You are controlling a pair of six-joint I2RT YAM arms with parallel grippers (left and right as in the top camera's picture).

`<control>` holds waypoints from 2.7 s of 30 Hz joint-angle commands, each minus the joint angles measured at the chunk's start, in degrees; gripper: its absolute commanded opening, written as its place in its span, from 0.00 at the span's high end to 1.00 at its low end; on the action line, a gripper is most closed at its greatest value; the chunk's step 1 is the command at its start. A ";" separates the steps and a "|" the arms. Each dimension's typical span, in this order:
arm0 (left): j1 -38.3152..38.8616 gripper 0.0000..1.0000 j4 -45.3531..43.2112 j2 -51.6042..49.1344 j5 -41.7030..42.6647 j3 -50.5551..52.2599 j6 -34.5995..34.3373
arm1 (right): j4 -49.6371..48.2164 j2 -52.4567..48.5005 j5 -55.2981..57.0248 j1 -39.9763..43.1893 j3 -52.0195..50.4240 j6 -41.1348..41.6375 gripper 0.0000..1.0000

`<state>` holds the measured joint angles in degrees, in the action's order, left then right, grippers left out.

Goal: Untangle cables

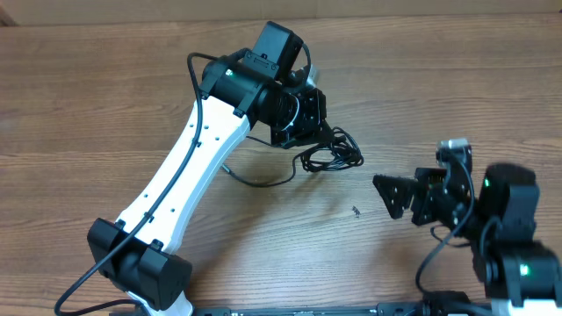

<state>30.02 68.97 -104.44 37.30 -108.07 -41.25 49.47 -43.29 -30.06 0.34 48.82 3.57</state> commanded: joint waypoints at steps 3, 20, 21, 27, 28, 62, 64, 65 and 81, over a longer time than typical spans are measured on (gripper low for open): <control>0.33 0.96 -0.85 0.33 2.86 -1.64 -4.66 | -1.70 -5.97 -7.54 0.04 4.20 -1.44 0.00; 0.39 0.96 -1.97 0.33 3.21 -1.64 -3.52 | -4.31 -10.91 -24.92 0.04 4.20 -0.55 0.27; 0.39 0.96 -1.95 0.33 3.21 -1.64 -3.52 | -4.28 -10.91 -25.05 0.04 4.17 -0.13 0.27; 0.39 0.96 -1.92 0.33 3.23 -1.64 -3.50 | -4.83 -10.91 -19.15 0.04 4.17 5.22 0.39; 0.39 0.96 -1.92 0.33 3.21 -1.64 -3.39 | -4.76 -10.91 -15.61 0.04 4.17 8.28 0.38; 7.96 0.31 0.81 0.15 -30.32 4.31 20.00 | 1.88 -10.91 21.53 0.07 4.13 -1.49 0.00; 8.04 0.24 0.39 -0.15 -30.45 5.57 19.65 | 1.88 -10.91 21.55 0.07 4.13 -1.38 0.00; 8.04 0.22 -0.04 -0.44 -30.45 6.51 18.80 | 1.88 -10.91 21.57 0.07 4.13 -1.38 0.00; 10.16 0.15 -22.21 -1.20 -30.18 27.50 18.78 | 1.88 -10.91 21.90 0.07 4.13 -1.38 0.00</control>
<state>39.07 50.22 -105.14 7.81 -84.42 -23.53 51.59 -54.33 -8.67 0.34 51.44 1.72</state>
